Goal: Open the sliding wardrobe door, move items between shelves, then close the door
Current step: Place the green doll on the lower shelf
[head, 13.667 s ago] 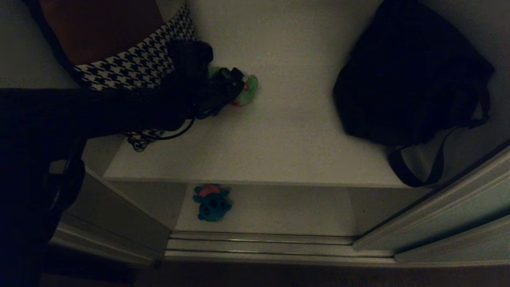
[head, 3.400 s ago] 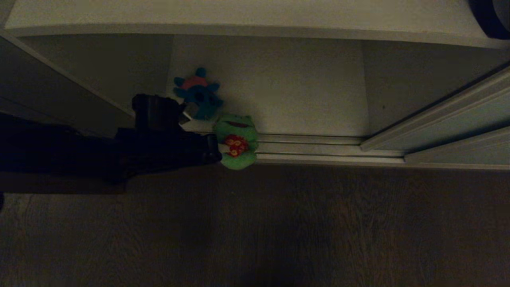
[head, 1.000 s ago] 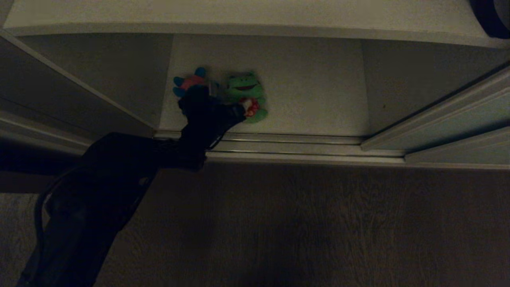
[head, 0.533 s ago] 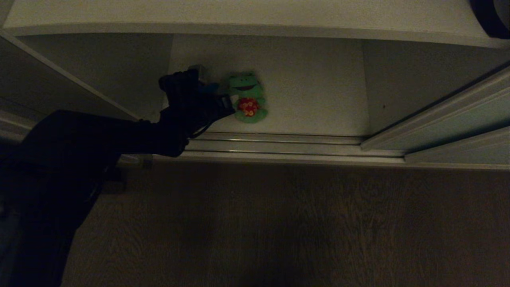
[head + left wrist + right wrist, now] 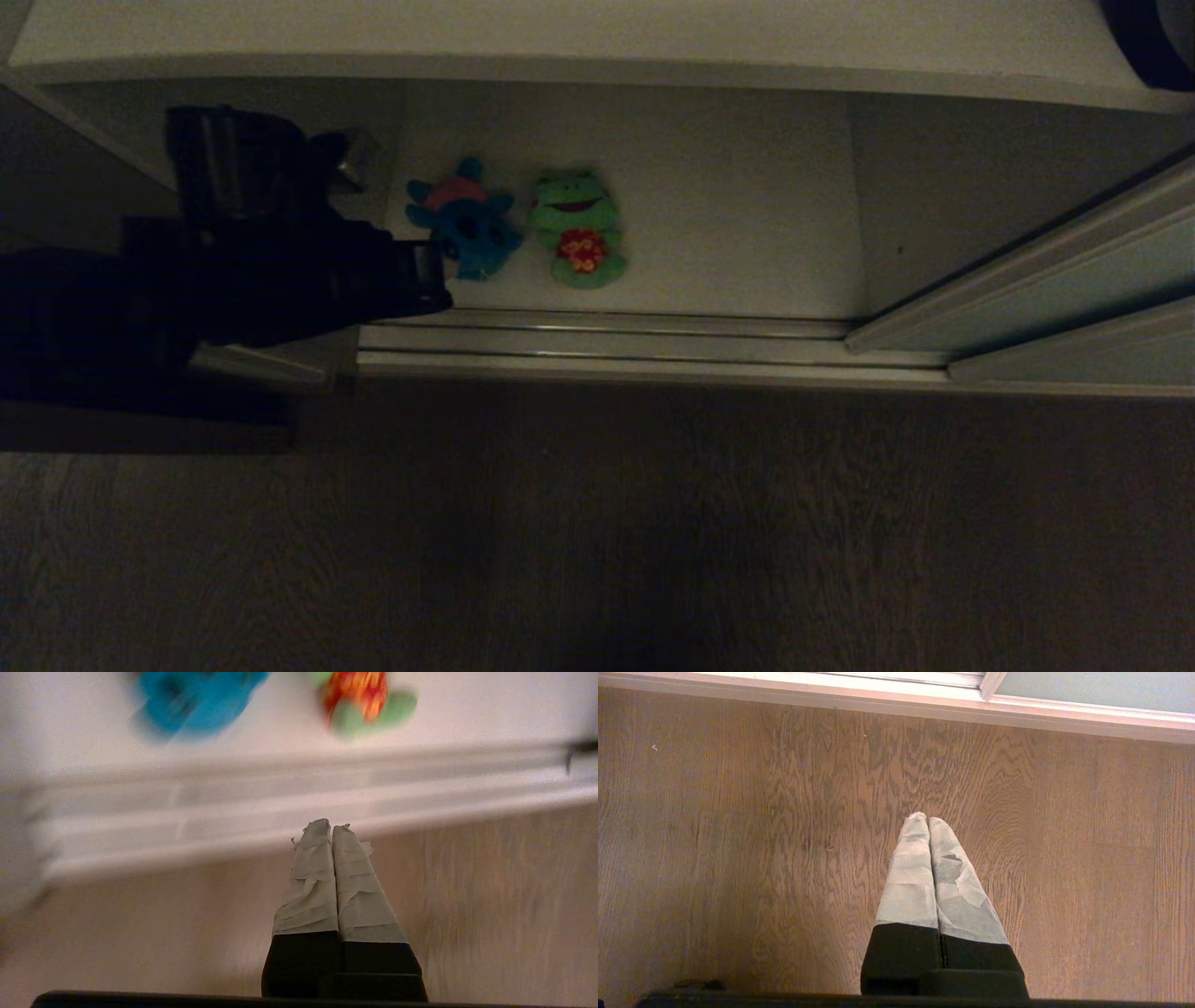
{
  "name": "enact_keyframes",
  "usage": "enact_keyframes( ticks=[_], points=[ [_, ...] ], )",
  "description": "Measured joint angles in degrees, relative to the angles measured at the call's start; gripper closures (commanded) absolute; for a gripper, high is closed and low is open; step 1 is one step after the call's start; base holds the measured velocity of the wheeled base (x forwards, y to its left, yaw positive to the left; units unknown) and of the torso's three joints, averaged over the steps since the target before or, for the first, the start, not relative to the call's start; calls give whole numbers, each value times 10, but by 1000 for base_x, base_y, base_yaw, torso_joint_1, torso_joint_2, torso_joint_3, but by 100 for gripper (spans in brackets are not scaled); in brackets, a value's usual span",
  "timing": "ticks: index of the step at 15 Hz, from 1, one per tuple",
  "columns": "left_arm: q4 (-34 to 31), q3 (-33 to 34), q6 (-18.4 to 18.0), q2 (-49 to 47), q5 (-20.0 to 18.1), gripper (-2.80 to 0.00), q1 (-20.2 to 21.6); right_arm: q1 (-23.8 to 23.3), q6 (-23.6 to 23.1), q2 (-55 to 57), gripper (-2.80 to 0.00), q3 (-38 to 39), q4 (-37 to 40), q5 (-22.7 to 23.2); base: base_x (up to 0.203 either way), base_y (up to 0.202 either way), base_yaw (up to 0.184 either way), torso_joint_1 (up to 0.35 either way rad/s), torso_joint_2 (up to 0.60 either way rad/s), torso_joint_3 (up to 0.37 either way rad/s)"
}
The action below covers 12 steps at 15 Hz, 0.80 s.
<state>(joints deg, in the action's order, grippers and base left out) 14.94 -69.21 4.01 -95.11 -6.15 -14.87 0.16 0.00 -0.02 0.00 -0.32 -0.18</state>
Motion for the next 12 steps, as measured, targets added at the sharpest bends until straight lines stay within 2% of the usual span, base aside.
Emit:
enact_keyframes(
  ticks=[5,9,12],
  points=[
    [-91,252,-14,320,76,0,12,0,0,0,0,0,0,0,0,0,0,0,0,0],
    [-217,382,-38,591,100,0,48,0,0,0,0,0,0,0,0,0,0,0,0,0],
    [-271,483,-33,732,148,0,70,0,0,0,0,0,0,0,0,0,0,0,0,0]
  ],
)
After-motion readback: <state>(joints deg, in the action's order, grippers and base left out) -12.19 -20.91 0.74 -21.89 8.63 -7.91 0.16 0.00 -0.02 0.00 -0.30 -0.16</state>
